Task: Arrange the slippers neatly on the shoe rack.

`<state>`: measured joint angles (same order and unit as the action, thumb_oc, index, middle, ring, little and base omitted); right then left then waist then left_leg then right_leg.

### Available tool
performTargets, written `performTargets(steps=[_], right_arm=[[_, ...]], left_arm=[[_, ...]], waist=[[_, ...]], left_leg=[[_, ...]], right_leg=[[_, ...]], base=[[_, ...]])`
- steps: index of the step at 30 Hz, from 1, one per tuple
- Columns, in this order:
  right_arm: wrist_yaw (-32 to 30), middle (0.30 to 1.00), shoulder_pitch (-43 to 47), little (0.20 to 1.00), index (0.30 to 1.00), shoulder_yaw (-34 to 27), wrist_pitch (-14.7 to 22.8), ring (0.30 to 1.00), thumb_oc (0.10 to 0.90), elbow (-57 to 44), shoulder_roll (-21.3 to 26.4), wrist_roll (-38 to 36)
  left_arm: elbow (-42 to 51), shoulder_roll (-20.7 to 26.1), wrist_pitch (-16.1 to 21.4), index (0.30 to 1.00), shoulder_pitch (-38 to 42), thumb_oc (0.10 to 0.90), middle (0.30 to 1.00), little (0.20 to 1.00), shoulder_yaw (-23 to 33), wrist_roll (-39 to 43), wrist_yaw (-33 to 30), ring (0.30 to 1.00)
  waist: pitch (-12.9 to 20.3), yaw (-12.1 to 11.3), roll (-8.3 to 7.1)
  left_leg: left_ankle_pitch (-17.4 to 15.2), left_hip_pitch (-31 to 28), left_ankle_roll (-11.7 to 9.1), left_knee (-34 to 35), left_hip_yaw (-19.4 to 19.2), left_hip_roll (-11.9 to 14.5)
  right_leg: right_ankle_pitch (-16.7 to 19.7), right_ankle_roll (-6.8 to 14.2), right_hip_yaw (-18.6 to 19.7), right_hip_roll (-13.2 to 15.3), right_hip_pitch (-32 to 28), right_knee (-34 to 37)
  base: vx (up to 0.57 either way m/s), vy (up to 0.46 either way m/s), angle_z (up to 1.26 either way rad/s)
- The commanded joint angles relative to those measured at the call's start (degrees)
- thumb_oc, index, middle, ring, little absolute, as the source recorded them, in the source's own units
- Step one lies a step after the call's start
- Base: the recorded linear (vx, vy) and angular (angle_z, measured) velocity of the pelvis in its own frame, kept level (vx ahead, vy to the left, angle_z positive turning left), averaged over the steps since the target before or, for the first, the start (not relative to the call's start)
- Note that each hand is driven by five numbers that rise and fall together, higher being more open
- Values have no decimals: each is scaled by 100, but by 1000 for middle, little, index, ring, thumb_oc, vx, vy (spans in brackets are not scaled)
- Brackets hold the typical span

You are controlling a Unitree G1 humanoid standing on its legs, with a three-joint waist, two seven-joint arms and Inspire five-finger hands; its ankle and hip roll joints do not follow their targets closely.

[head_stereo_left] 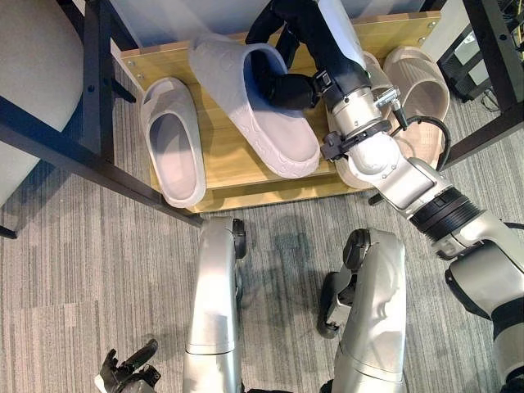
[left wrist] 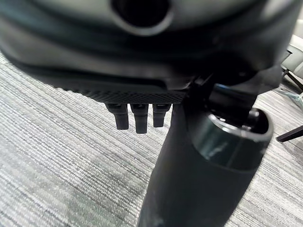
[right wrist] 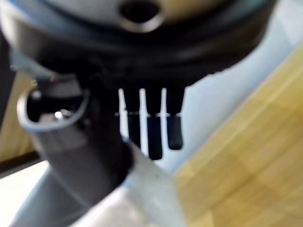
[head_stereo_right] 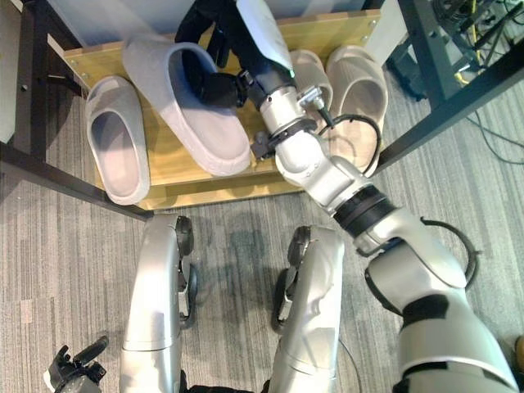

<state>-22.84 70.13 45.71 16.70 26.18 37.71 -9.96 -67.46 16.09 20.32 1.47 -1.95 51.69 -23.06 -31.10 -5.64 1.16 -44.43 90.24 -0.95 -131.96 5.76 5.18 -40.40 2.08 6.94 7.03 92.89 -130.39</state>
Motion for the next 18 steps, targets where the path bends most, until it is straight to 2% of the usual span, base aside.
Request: performTargets(steps=[1,8,18], right_arm=[[-109,900,210,900,900,-449,605,900,800,-1116,259,-229],[43,900,-42,900,900,-412,634,900,800,-1294,658,-258],[170,900,-426,900,900,-578,761,900,800,-1405,768,-620]], left_arm=[[-122,130,404,900,-470,800,900,900,-299,-157,-356,900],[-156,173,437,900,-492,800,900,900,-188,-121,-385,900],[-281,127,420,900,-458,800,900,900,-210,-168,-332,900]], waist=[[131,-306,-61],[131,-320,-102],[131,-294,-140]], left_leg=[[-325,-29,458,-10,110,-148],[-336,-29,433,-33,132,-143],[-358,-29,414,-49,155,-133]], right_leg=[[-220,-733,433,62,-390,-440],[-243,-742,445,78,-385,-486],[-236,-738,456,71,-361,-496]], base=[[0,0,0],[1,-6,0],[0,0,0]])
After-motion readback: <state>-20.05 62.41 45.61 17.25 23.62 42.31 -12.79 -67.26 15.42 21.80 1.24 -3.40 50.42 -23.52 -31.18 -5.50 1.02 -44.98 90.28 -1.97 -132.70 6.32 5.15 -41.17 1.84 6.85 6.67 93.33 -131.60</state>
